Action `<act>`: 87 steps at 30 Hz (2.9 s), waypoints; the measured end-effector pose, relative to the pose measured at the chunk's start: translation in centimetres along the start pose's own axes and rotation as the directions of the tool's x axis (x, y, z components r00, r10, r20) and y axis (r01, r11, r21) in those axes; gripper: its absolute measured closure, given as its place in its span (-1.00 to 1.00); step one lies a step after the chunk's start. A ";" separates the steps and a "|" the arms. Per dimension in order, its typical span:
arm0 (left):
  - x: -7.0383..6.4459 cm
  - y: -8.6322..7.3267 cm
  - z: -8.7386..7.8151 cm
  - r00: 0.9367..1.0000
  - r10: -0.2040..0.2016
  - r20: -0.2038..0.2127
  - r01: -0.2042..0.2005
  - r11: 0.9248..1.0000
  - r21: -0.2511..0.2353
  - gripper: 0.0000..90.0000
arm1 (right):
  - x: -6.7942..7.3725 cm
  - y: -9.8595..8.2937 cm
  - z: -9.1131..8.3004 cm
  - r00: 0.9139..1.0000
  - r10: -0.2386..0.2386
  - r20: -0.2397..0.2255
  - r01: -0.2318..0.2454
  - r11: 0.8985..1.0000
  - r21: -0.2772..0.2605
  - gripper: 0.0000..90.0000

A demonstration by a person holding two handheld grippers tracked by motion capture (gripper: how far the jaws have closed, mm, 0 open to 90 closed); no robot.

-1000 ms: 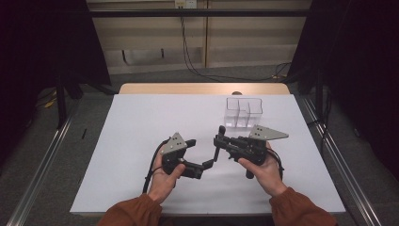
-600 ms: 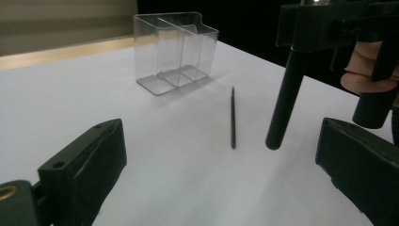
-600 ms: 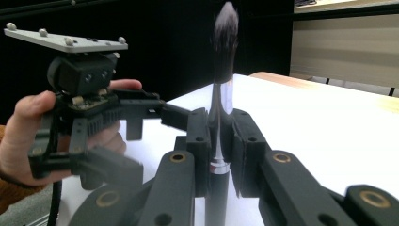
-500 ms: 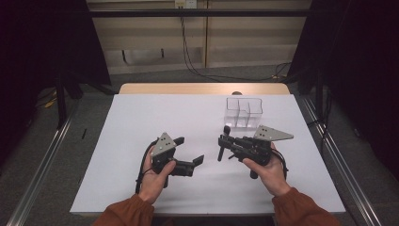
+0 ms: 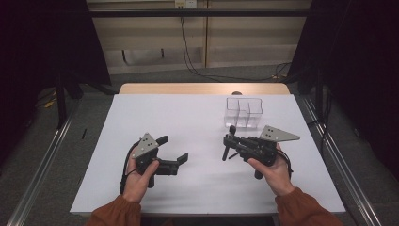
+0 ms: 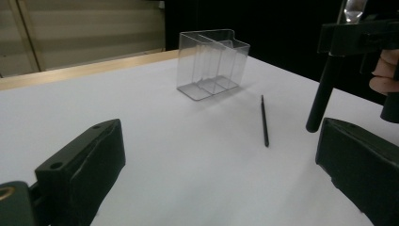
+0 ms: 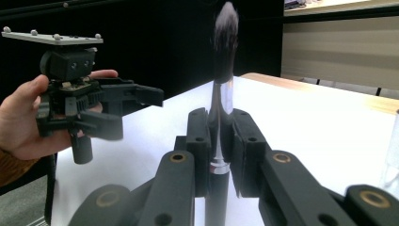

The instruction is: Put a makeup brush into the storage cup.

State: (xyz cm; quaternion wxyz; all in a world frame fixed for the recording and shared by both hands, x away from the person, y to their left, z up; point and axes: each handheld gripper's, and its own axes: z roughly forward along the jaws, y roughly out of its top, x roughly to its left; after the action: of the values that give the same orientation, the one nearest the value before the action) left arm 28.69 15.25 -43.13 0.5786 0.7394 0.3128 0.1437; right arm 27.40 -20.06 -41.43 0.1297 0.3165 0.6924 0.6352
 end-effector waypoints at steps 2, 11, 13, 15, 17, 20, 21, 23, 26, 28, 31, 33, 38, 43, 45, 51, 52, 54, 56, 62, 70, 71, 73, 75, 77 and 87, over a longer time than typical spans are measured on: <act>0.4 -0.1 -0.5 1.000 0.014 -0.020 -0.014 1.000 -0.003 -0.95 | -0.1 0.0 -0.1 1.000 -0.002 0.004 0.002 1.000 -0.001 0.77; 1.7 -1.0 -2.6 0.997 0.009 -0.077 -0.012 0.999 -0.040 -0.95 | -0.3 -0.1 -0.4 1.000 -0.006 0.018 0.006 1.000 0.004 0.77; 1.9 -1.1 -3.1 0.996 0.004 -0.093 -0.008 0.999 -0.040 -0.95 | -0.4 -0.1 -0.6 1.000 -0.004 0.026 0.004 1.000 0.008 0.77; 2.1 -1.3 -3.7 0.994 0.003 -0.114 -0.008 0.999 -0.040 -0.95 | -0.6 -0.1 -0.9 0.999 -0.003 0.034 0.003 1.000 0.010 0.77; 2.6 -1.6 -4.5 0.992 0.011 -0.128 -0.017 0.999 -0.045 -0.96 | -0.8 -0.1 -1.1 0.999 -0.003 0.044 0.003 1.000 0.007 0.77; 3.3 -2.0 -5.4 0.989 -0.015 -0.149 0.006 0.998 -0.058 -0.96 | -1.1 -0.2 -1.6 0.998 0.001 0.058 -0.002 1.000 0.004 0.77; 3.4 -2.1 -5.7 0.987 -0.011 -0.158 0.002 0.998 -0.058 -0.96 | -1.2 -0.2 -1.7 0.998 0.002 0.065 -0.002 1.000 0.003 0.77; 3.6 -2.3 -6.4 0.985 -0.028 -0.169 0.016 0.997 -0.071 -0.96 | -1.3 -0.2 -1.9 0.998 0.005 0.070 -0.005 1.000 0.001 0.77; 3.7 -2.8 -7.3 0.983 -0.031 -0.180 0.018 0.997 -0.073 -0.96 | -1.4 -0.2 -2.2 0.997 0.001 0.078 -0.001 1.000 -0.001 0.77; 3.7 -3.1 -7.8 0.981 -0.027 -0.194 0.015 0.998 -0.064 -0.96 | -1.5 -0.1 -2.4 0.996 0.002 0.085 -0.002 1.000 -0.002 0.77; 3.6 -3.3 -8.2 0.980 -0.032 -0.196 0.019 0.998 -0.068 -0.96 | -1.7 -0.1 -2.6 0.996 0.004 0.092 -0.004 1.000 -0.004 0.77; 3.5 -3.4 -8.3 0.979 -0.038 -0.200 0.023 0.997 -0.073 -0.96 | -1.9 0.0 -2.7 0.995 0.000 0.100 0.000 1.000 -0.006 0.77; 3.2 -3.6 -8.4 0.981 -0.030 -0.192 0.018 0.998 -0.061 -0.96 | -2.6 0.5 -3.2 0.993 -0.002 0.122 0.005 1.000 -0.019 0.77; 3.2 -3.6 -8.6 0.979 -0.024 -0.201 0.012 0.998 -0.062 -0.96 | -3.8 1.3 -3.7 0.987 -0.003 0.159 0.008 0.999 -0.033 0.77; 3.2 -3.6 -8.6 0.979 -0.022 -0.204 0.010 0.998 -0.061 -0.96 | -4.4 1.5 -3.9 0.984 -0.008 0.179 0.014 0.999 -0.033 0.77; 3.2 -3.6 -8.6 0.978 -0.019 -0.209 0.007 0.998 -0.059 -0.96 | -5.6 2.8 -4.1 0.977 -0.032 0.213 0.044 0.998 -0.053 0.77; 3.2 -3.6 -8.6 0.979 -0.020 -0.203 0.008 0.998 -0.060 -0.96 | -5.8 2.9 -4.1 0.975 -0.034 0.218 0.048 0.997 -0.058 0.77; 3.1 -3.7 -8.5 0.978 -0.017 -0.207 0.005 0.998 -0.058 -0.96 | -6.1 3.2 -3.9 0.974 -0.029 0.226 0.042 0.998 -0.055 0.77; 3.1 -3.6 -8.5 0.978 -0.023 -0.206 0.011 0.998 -0.060 -0.96 | -6.5 3.3 -3.8 0.972 -0.030 0.233 0.044 0.998 -0.053 0.77; 3.2 -3.3 -9.3 0.975 -0.035 -0.217 0.018 0.997 -0.081 -0.96 | -7.6 4.4 -3.7 0.965 -0.028 0.260 0.045 0.997 -0.061 0.77; 3.1 -3.5 -9.0 0.977 -0.014 -0.213 0.002 0.998 -0.057 -0.96 | -8.8 6.2 -3.6 0.954 -0.040 0.298 0.062 0.996 -0.063 0.77; 3.1 -3.5 -9.0 0.977 -0.014 -0.212 0.002 0.998 -0.057 -0.96 | -9.0 6.3 -3.5 0.953 -0.041 0.301 0.062 0.996 -0.060 0.77; 3.1 -3.5 -9.0 0.977 -0.013 -0.215 0.001 0.999 -0.054 -0.96 | -9.4 6.5 -3.4 0.951 -0.037 0.307 0.060 0.996 -0.067 0.77; 3.2 -3.6 -9.0 0.977 -0.018 -0.212 0.005 0.998 -0.058 -0.96 | -9.8 6.7 -3.3 0.948 -0.035 0.316 0.061 0.996 -0.071 0.77; 3.3 -3.6 -9.0 0.977 -0.018 -0.215 0.006 0.998 -0.055 -0.96 | -10.3 6.9 -3.1 0.945 -0.030 0.326 0.059 0.995 -0.078 0.77; 3.3 -3.6 -9.1 0.979 -0.011 -0.203 -0.002 0.998 -0.064 -0.96 | -11.8 7.9 -2.5 0.934 -0.032 0.357 0.067 0.994 -0.087 0.77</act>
State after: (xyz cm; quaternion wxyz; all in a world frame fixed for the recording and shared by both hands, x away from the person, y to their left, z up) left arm 24.91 24.72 -44.37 0.5673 0.7012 0.3672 0.2274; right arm 37.11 -29.22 -36.10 0.2838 0.4015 0.6337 0.5973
